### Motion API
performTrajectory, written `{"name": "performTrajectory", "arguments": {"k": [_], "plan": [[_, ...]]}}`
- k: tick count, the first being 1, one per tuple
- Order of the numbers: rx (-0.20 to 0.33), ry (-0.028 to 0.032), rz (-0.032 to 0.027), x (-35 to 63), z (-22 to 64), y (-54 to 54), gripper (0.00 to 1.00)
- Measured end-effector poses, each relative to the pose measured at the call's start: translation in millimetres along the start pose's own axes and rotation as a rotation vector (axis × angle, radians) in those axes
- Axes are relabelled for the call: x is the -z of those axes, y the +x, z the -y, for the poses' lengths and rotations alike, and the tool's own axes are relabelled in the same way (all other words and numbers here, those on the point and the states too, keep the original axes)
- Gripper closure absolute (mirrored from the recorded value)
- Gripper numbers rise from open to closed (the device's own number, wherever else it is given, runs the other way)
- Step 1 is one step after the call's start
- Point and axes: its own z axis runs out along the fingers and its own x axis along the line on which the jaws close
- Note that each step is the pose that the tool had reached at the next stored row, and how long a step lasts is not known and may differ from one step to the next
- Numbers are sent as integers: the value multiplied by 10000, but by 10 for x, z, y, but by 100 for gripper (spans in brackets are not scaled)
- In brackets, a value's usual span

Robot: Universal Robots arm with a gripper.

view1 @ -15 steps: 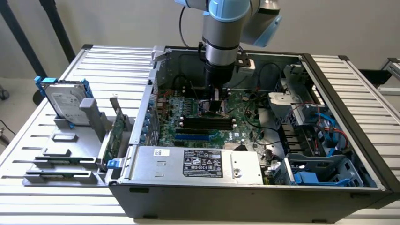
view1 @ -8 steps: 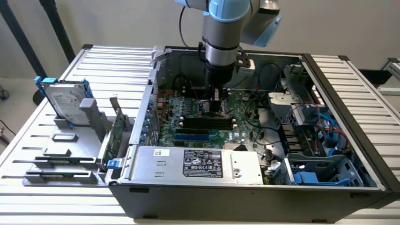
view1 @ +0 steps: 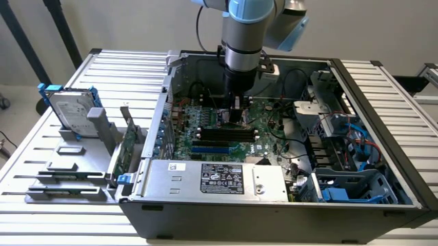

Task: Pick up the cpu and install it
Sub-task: 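Place the cpu into insertion slot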

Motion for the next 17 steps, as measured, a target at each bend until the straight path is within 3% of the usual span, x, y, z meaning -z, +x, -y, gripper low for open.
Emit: {"name": "performTrajectory", "arguments": {"k": [9, 17], "plan": [[0, 2, -8, 126, 22, 2, 37], [1, 40, -49, 177, 130, -2, 40]]}}
